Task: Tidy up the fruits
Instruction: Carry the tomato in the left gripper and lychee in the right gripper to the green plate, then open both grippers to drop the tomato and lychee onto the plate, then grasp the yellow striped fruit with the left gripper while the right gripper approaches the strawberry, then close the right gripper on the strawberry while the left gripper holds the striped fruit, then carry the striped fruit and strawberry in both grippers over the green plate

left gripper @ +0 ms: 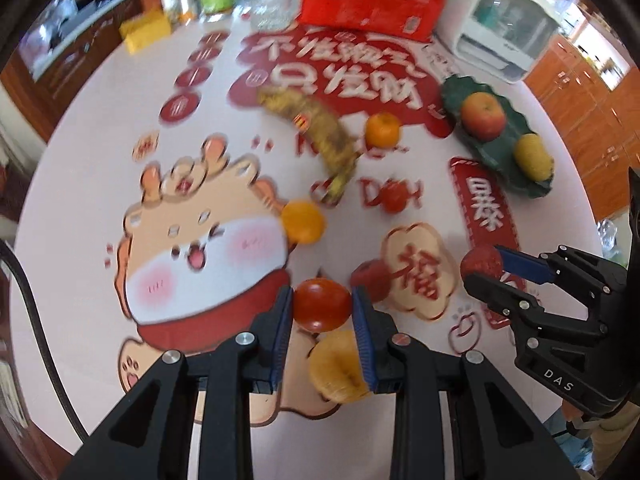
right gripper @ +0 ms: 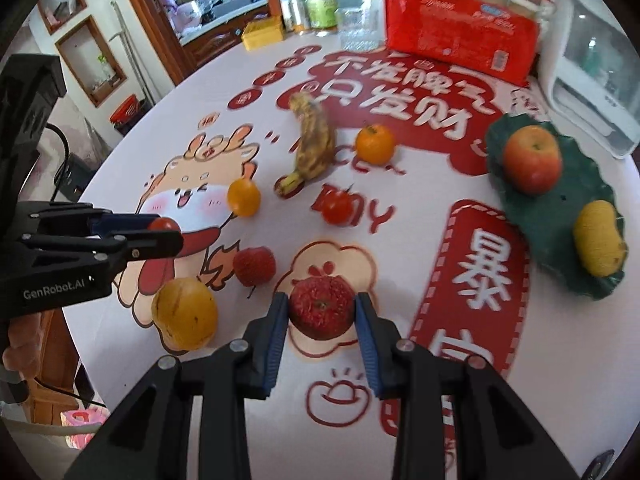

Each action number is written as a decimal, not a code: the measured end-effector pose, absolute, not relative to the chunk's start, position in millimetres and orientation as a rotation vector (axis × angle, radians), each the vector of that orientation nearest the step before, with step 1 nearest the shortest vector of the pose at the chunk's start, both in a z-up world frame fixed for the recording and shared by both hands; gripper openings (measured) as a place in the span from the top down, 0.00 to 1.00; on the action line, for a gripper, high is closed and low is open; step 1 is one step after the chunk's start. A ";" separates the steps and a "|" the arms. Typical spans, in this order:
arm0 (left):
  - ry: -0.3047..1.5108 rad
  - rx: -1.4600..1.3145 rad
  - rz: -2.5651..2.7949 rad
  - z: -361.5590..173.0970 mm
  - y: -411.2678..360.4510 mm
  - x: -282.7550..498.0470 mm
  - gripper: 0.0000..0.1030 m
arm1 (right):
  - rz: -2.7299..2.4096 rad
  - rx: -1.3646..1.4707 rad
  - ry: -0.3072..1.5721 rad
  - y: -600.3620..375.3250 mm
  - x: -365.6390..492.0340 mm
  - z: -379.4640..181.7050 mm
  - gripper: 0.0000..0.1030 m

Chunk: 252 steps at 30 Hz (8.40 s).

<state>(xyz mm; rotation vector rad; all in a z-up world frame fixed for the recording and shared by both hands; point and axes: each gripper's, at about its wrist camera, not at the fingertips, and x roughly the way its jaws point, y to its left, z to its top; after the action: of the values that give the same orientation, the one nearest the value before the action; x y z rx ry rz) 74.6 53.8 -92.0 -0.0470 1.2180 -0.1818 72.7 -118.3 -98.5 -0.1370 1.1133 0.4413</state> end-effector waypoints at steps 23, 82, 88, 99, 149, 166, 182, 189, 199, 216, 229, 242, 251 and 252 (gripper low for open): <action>0.940 0.253 -0.384 12.9 -118.4 178.9 0.73 | 0.009 -0.035 0.884 -268.6 126.2 -2.3 0.67; 1.138 0.174 -0.354 -53.6 -150.4 215.3 0.18 | -0.176 0.117 0.980 -306.7 196.5 -41.5 0.53; 1.069 0.164 -0.310 -7.5 -114.3 189.6 0.18 | -0.114 0.094 0.914 -287.7 162.7 -3.3 0.53; 0.958 0.132 -0.171 57.3 -33.9 121.2 0.13 | 0.083 0.048 0.856 -223.2 100.4 44.8 0.53; 1.266 -0.156 -0.013 -156.8 44.7 32.4 0.29 | 0.386 -0.097 1.139 -85.0 71.6 -120.7 0.53; 1.261 -0.159 0.108 -156.8 87.9 39.7 0.50 | 0.478 -0.109 1.196 -53.1 92.0 -146.2 0.53; 1.272 -0.130 0.115 -156.4 85.2 46.9 0.50 | 0.526 -0.072 1.208 -53.9 94.2 -147.7 0.68; 1.257 -0.112 0.103 -150.0 76.3 48.3 0.50 | 0.533 -0.065 1.153 -64.3 83.8 -128.6 0.68; 1.204 -0.067 0.060 -124.5 48.7 44.1 0.50 | 0.517 -0.020 1.083 -95.0 66.7 -99.9 0.68; 1.071 0.047 -0.133 -48.6 -37.3 80.2 0.50 | 0.347 0.076 0.947 -187.6 52.9 -41.1 0.68; 0.933 0.130 -0.290 28.5 -113.0 193.6 0.50 | 0.093 0.070 0.826 -276.7 134.3 29.9 0.68; 1.004 0.146 -0.375 -21.4 -189.9 305.0 0.50 | -0.037 0.121 0.927 -319.7 225.3 -16.2 0.68; 1.142 0.170 -0.398 -89.5 -221.2 327.1 0.50 | -0.062 0.132 1.046 -320.0 234.8 -77.7 0.68; 1.147 0.173 -0.402 -92.5 -223.8 327.8 0.50 | -0.059 0.129 1.052 -319.3 235.1 -81.5 0.68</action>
<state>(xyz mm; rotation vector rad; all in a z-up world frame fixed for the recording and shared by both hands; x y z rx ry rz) 327.8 -223.8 -92.5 0.1731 1.1465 -0.4019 235.1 -319.3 -81.5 0.1286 1.0521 -0.0592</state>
